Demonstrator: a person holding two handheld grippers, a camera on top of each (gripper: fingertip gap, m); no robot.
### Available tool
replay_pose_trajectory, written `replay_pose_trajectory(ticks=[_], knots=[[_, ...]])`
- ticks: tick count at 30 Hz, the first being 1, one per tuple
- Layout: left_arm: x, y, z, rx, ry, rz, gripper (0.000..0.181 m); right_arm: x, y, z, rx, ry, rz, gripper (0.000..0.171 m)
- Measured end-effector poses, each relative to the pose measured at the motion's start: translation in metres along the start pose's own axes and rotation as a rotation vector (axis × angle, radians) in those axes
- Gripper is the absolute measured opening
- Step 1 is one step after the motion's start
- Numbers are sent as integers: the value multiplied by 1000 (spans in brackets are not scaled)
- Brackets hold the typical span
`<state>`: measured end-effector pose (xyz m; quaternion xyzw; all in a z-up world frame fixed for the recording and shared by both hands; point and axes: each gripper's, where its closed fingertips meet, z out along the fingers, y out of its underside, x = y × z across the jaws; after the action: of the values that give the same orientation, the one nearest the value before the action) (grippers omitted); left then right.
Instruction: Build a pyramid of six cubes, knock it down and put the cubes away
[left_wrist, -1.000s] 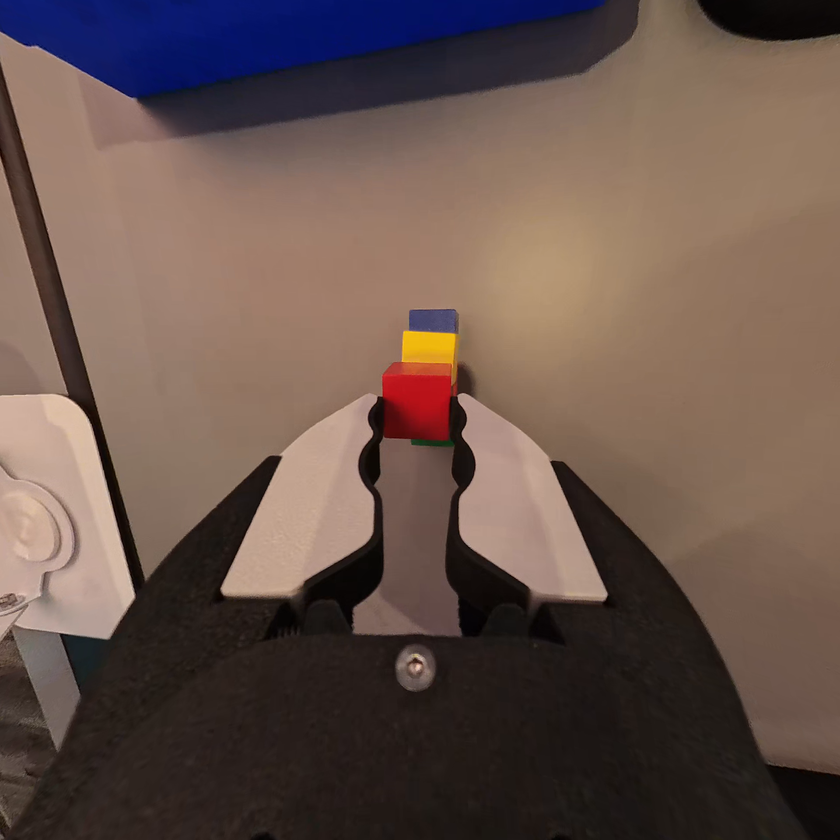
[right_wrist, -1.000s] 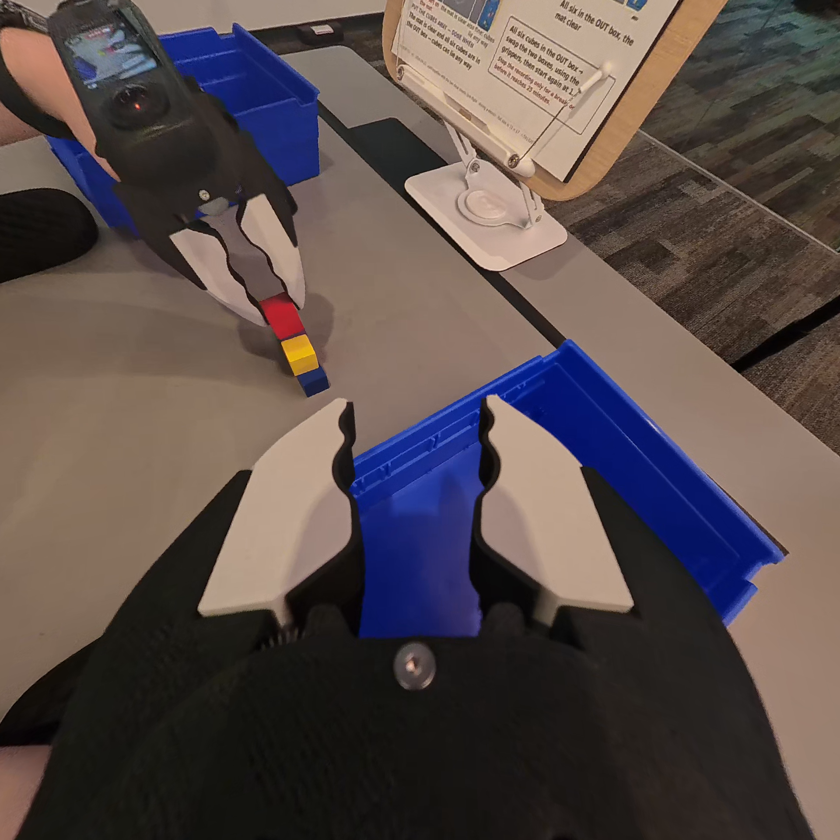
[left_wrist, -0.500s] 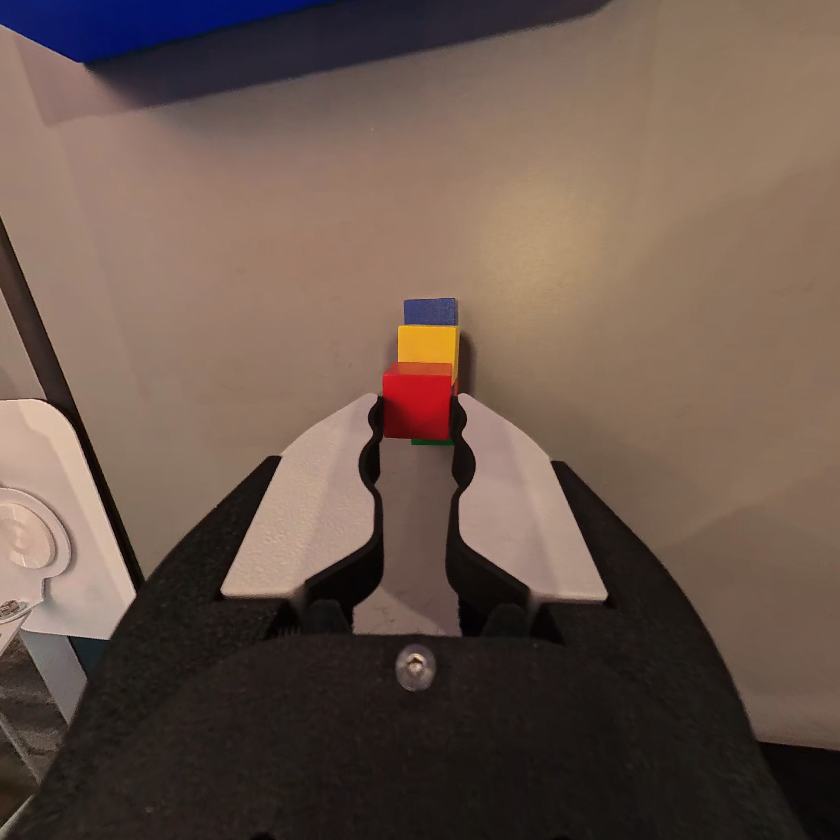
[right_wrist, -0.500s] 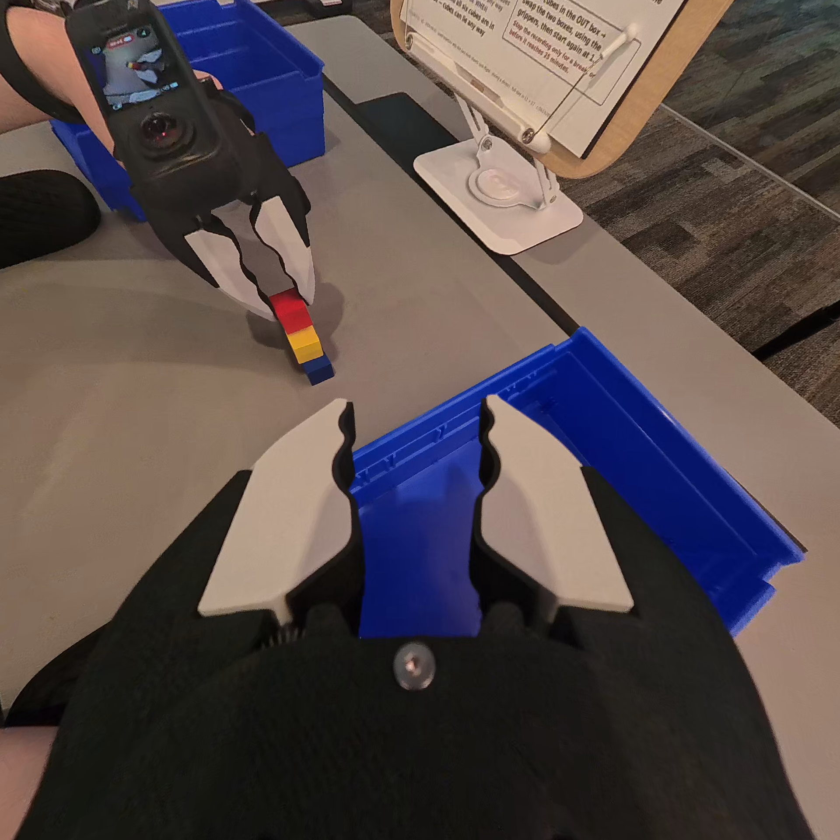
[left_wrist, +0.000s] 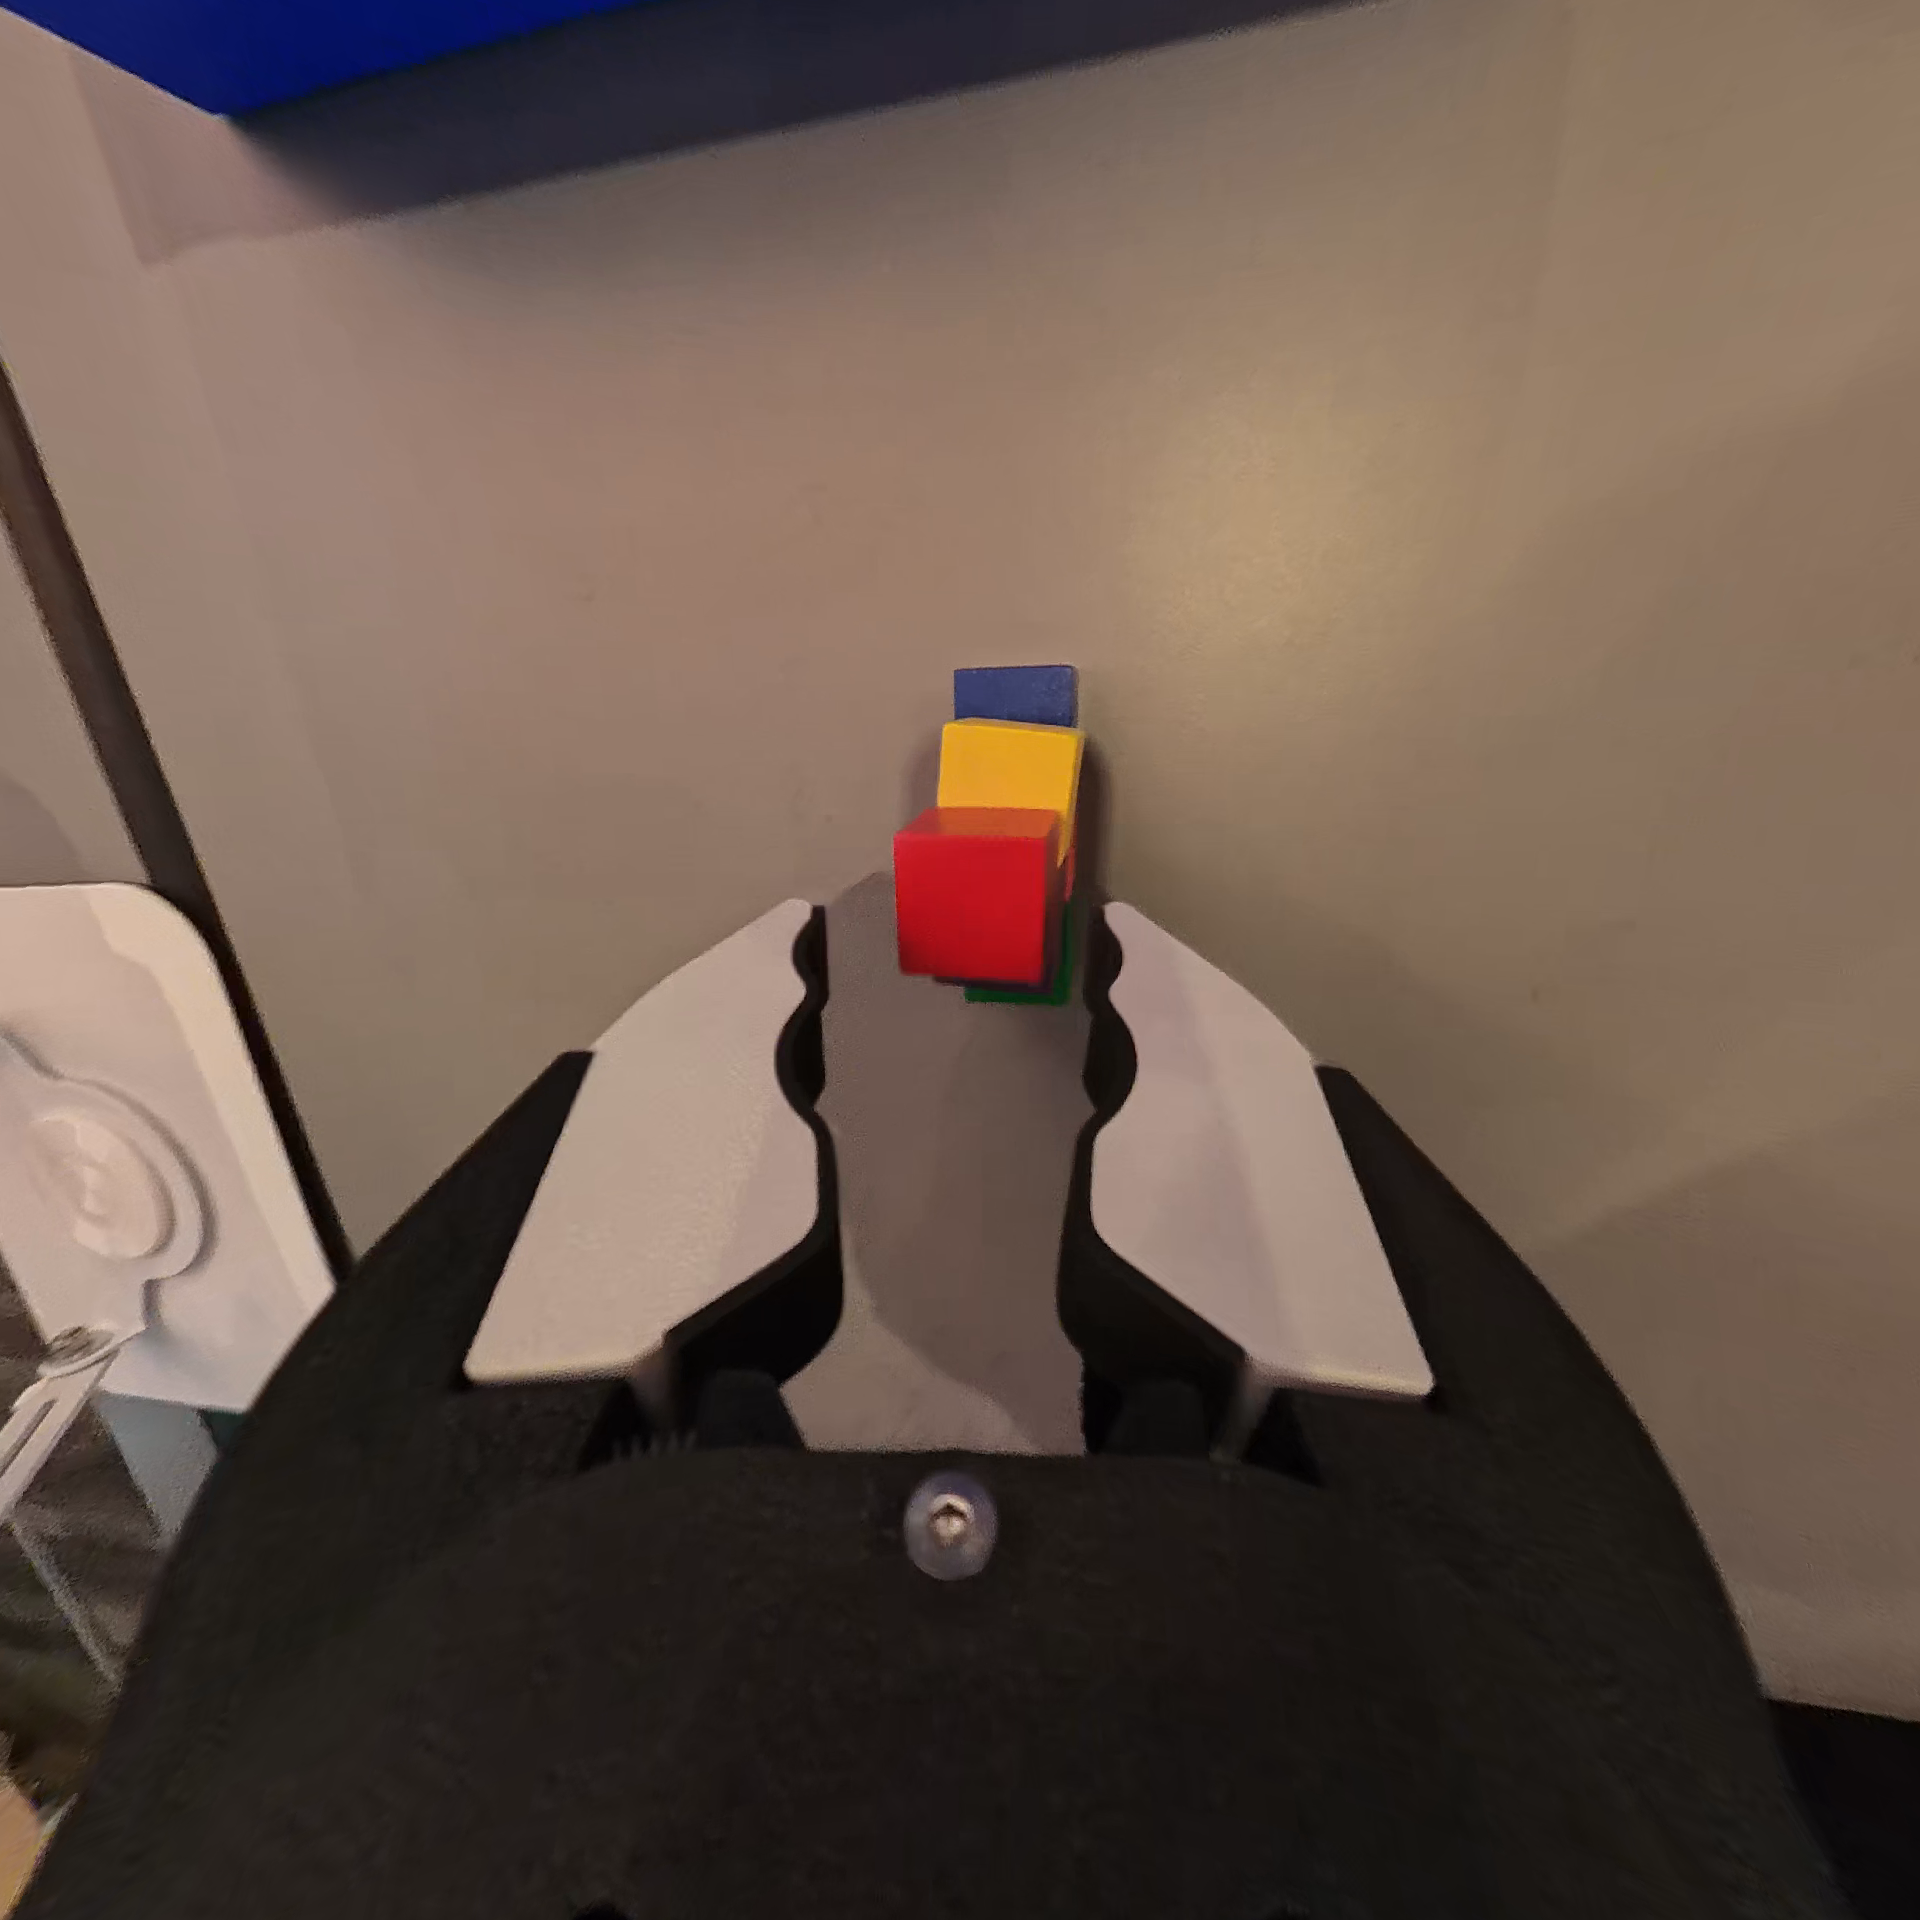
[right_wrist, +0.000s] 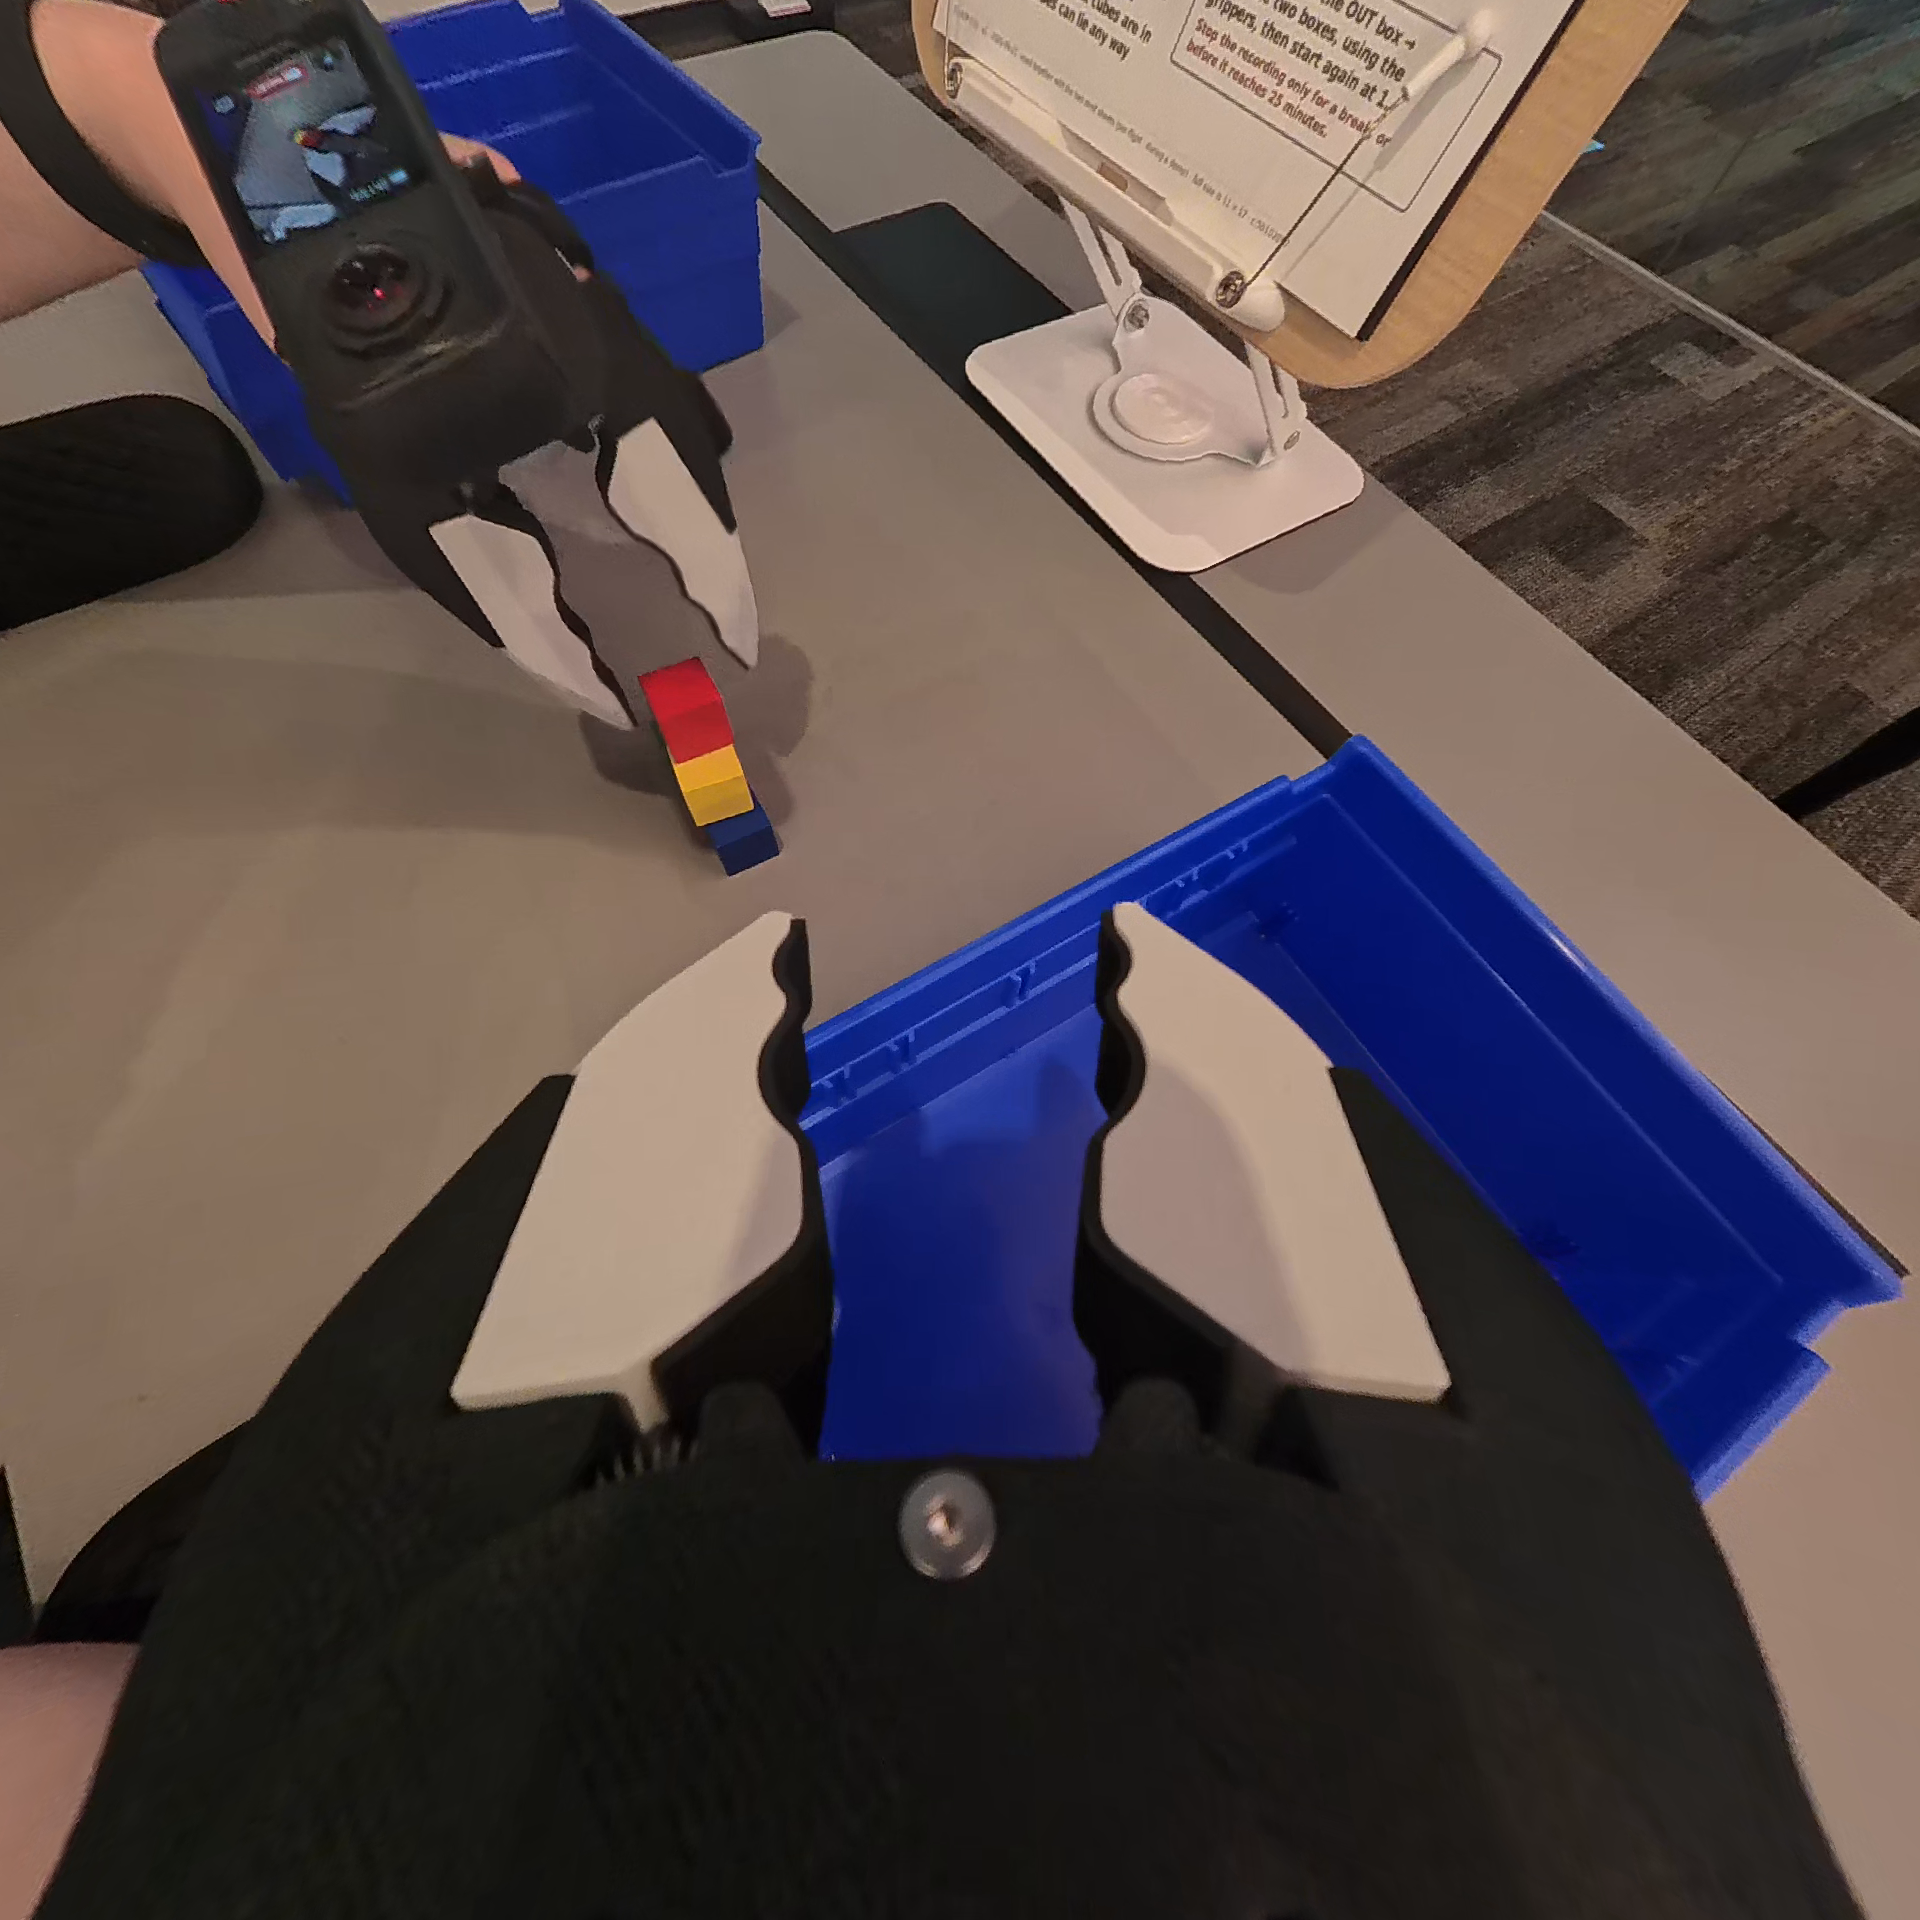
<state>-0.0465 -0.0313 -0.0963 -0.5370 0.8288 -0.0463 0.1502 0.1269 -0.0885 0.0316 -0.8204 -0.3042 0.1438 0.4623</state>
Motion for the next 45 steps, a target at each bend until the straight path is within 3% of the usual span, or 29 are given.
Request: replay_pose_trajectory(ticks=[5,8,11,12,15,19,23,26,28,32,36,40,45], knots=[[-11,-16,-58,188,-120,-24,46,5,-14,-7,74,37,-17,55],[-16,-32,-132,447,-289,-64,44,-4,-59,-28,295,61,-70,55],[-19,-24,-201,648,-468,-167,47,-33,-104,-49,525,14,-140,62],[-18,-17,-218,705,-518,-202,49,-42,-115,-54,603,29,-178,70],[-7,-3,-255,921,-574,-292,48,-70,-139,-51,734,43,-298,70],[6,21,-277,1095,-602,-328,47,-95,-147,-14,623,51,-364,50],[-1,48,-288,1138,-641,-400,36,-129,-137,31,446,3,-494,25],[0,57,-292,1209,-646,-401,16,-160,-117,68,308,-109,-598,1],[-2,61,-289,1218,-664,-398,0,-185,-92,95,197,-251,-640,1],[-9,65,-282,1157,-688,-419,0,-217,-24,152,-75,-428,-648,1],[-6,61,-284,1143,-697,-397,0,-225,45,188,-303,-423,-708,1],[-6,62,-279,1110,-698,-400,0,-219,72,200,-381,-387,-659,1],[-8,61,-274,1078,-699,-395,0,-197,75,204,-403,-334,-576,1]])
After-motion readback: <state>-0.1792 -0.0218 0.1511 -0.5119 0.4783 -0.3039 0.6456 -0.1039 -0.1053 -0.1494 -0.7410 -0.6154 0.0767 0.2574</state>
